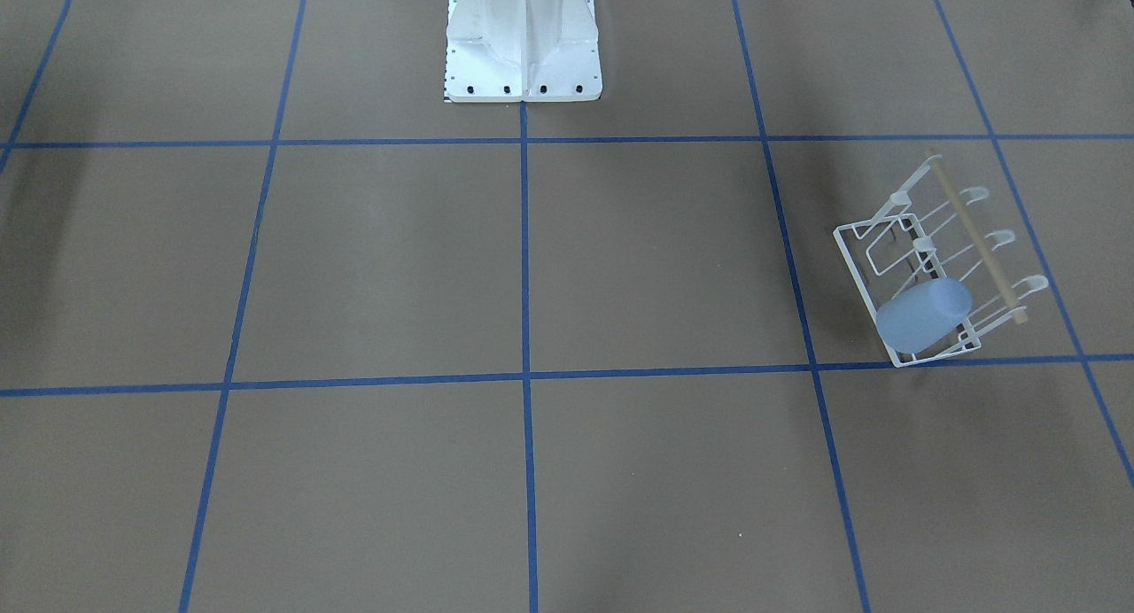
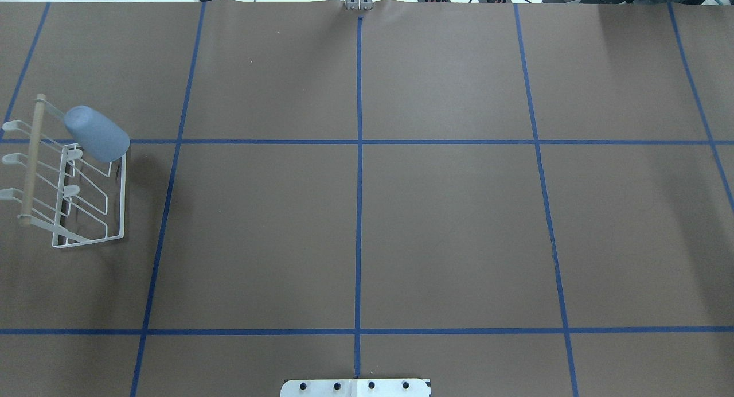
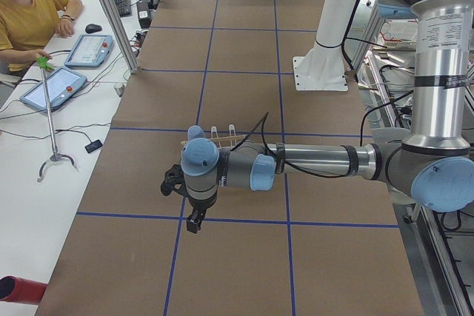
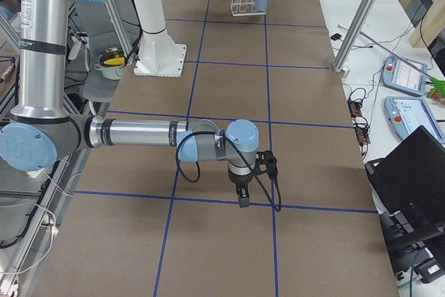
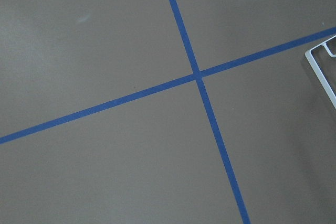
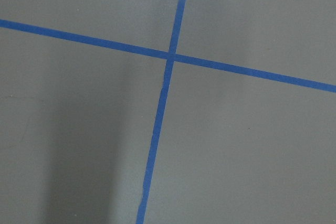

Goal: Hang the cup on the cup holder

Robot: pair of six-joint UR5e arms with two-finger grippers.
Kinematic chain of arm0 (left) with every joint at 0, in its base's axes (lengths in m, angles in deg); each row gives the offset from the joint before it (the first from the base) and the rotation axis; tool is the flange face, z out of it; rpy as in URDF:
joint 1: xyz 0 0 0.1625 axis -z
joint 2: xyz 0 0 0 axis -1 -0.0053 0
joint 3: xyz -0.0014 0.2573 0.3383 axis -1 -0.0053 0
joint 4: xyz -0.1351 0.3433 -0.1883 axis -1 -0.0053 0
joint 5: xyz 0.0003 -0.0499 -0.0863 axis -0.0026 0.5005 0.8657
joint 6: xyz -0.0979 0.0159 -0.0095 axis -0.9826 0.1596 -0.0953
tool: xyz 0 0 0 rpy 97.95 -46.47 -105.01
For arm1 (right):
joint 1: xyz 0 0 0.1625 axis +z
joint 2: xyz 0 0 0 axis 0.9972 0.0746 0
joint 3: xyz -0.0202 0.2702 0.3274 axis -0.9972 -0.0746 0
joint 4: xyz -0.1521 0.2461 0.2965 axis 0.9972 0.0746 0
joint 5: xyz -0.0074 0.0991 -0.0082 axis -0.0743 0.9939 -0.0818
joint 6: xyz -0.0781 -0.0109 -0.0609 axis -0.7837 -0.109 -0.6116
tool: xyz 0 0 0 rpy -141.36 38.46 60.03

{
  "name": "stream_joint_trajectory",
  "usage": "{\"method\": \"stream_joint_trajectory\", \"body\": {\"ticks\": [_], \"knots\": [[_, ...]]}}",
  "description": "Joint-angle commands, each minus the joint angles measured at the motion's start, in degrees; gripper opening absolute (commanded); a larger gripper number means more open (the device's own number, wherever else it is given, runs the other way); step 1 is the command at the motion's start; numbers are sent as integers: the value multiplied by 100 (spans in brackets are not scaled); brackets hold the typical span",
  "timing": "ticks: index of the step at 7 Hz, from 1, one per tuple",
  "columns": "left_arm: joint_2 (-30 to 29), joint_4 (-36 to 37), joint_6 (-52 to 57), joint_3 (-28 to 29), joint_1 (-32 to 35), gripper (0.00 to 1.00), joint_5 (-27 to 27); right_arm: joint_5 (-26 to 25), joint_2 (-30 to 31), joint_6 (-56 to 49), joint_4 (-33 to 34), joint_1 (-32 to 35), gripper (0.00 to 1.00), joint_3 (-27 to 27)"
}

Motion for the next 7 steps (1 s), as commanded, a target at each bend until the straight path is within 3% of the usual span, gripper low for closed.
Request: {"method": "stream_joint_trajectory", "body": {"ticks": [1, 7], "knots": [[79, 0, 0, -77, 8, 98, 0, -1, 0, 0, 0, 2, 100, 0], [246, 9, -9, -235, 8, 98, 0, 8, 17, 0, 0, 2, 100, 0]]}}
